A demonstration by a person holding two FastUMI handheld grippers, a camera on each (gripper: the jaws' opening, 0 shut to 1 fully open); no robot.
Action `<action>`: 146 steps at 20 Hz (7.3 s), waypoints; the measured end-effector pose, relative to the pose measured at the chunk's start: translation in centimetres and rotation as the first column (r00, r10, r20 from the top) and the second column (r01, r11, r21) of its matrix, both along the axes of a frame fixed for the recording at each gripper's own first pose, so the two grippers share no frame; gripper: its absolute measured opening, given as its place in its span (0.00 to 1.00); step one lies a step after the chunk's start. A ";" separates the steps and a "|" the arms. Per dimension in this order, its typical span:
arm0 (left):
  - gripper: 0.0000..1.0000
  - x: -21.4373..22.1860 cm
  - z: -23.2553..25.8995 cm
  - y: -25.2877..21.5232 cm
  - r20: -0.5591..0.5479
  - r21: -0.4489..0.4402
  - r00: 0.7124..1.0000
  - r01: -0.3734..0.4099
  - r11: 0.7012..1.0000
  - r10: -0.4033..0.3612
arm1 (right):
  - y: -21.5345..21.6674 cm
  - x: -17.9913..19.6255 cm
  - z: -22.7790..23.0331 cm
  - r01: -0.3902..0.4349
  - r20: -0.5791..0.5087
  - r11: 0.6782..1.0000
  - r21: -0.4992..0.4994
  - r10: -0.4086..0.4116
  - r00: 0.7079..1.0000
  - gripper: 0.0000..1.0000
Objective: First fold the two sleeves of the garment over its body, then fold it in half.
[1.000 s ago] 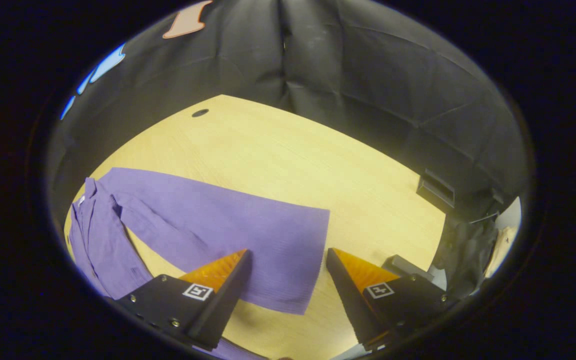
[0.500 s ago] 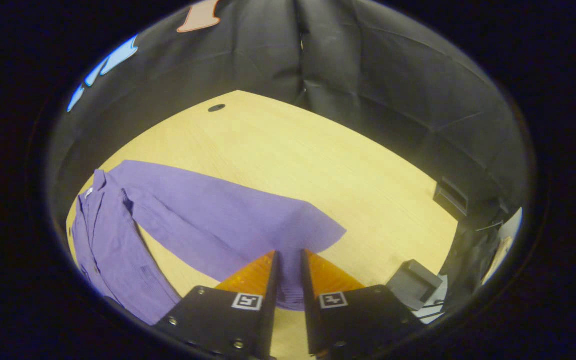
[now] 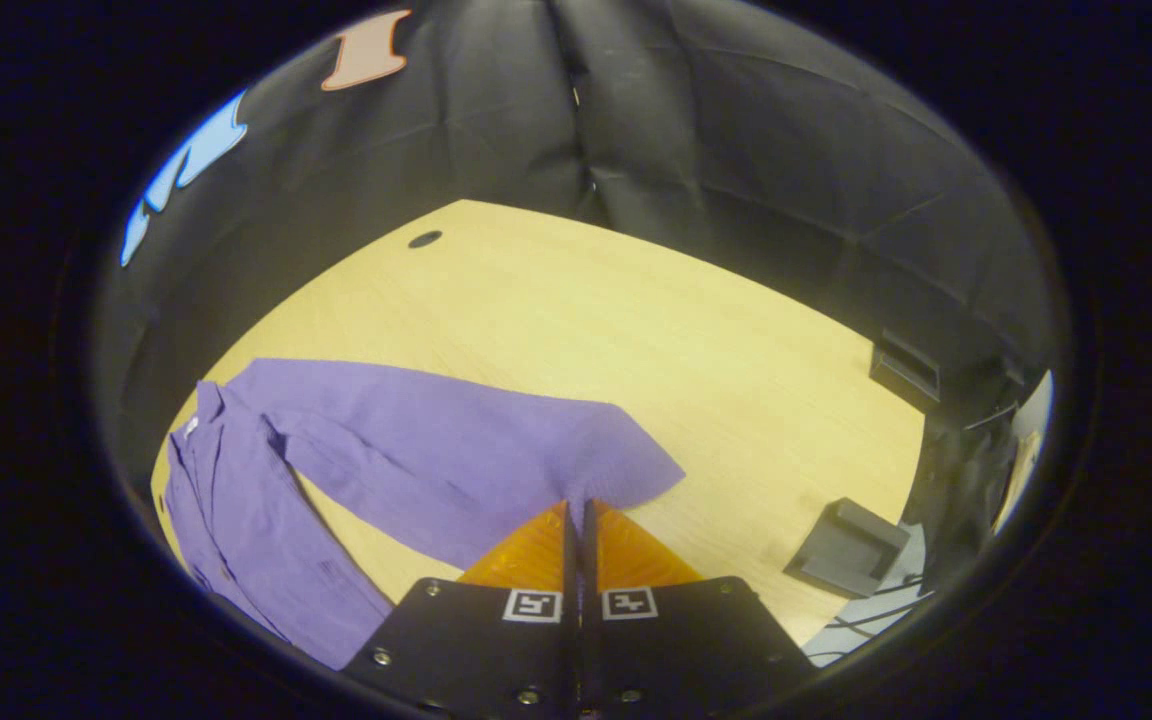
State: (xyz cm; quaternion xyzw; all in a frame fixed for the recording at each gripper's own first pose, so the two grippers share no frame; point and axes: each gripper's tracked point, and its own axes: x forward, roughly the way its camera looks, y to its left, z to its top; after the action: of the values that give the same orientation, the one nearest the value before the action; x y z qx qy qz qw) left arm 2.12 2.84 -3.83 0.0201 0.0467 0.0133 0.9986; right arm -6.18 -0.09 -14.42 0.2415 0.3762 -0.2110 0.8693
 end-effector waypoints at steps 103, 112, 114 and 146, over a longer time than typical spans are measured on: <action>0.90 -12.7 -28.8 31.9 -0.514 0.005 0.602 -0.710 0.705 0.610 | 36.6 0.7 25.8 -0.642 0.391 0.643 -0.417 0.765 0.513 0.94; 0.41 -11.6 -29.0 31.2 -0.515 -0.015 0.646 -0.663 0.748 0.563 | 36.2 1.0 25.2 -0.660 0.386 0.636 -0.400 0.770 0.508 0.94; 0.19 -11.1 -28.8 31.0 -0.515 -0.016 0.646 -0.665 0.747 0.564 | 35.5 1.3 25.2 -0.657 0.387 0.640 -0.398 0.766 0.513 0.94; 0.06 12.1 -15.9 -8.3 -0.319 -0.269 0.944 -0.012 0.963 -0.078 | 17.1 1.5 19.3 -0.482 0.365 0.822 -0.303 0.567 0.738 0.95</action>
State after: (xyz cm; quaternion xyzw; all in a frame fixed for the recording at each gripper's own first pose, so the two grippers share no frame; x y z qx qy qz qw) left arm 14.22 -5.48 -19.75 -0.1118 0.2125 -0.0136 0.9706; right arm -4.64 16.98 4.93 0.0832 0.2010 0.0692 0.9736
